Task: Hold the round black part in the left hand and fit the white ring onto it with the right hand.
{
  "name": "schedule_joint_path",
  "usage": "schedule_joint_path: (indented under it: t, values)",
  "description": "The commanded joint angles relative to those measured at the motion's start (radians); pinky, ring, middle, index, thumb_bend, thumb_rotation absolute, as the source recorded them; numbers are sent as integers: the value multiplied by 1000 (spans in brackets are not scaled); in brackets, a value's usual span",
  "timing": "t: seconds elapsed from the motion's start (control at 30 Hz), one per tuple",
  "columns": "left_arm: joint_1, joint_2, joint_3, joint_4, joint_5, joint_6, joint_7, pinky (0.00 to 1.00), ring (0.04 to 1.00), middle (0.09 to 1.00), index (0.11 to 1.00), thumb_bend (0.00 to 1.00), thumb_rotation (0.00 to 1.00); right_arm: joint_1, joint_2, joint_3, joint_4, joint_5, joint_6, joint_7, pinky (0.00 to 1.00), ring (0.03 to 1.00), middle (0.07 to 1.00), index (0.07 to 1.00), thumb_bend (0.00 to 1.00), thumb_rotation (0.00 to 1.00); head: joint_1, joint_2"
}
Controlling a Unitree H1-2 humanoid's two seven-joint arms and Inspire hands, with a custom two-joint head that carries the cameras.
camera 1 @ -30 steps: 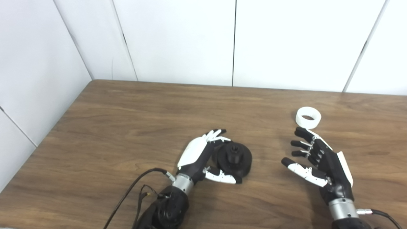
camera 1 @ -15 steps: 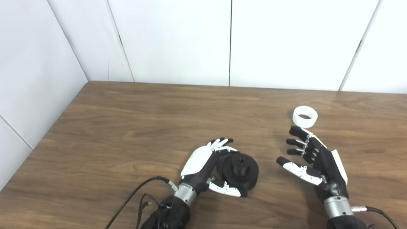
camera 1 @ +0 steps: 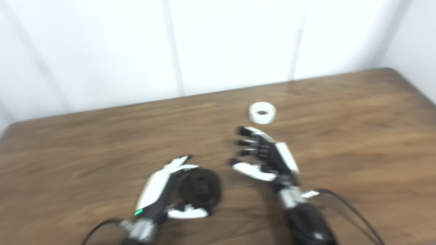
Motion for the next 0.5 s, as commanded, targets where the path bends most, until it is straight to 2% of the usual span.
schedule_joint_path:
  t: [0.0,0.27,0.47]
  values:
    - [2,26,14,-8,2,-6,-11,1000,989,950,578,872,160,-37,19,9,-11,-17,-35,-17,633,760,825,795,623,215,-8,-2]
    - [2,35,28,2,-17,-41,-19,1000,981,943,570,890,122,-39,37,26,-6,-55,-32,-46,633,742,831,793,615,206,-3,-5]
    - [9,31,31,-6,-21,-41,-26,994,977,940,566,898,109,-40,33,25,-12,-89,-44,-72,614,719,813,781,631,198,6,-4]
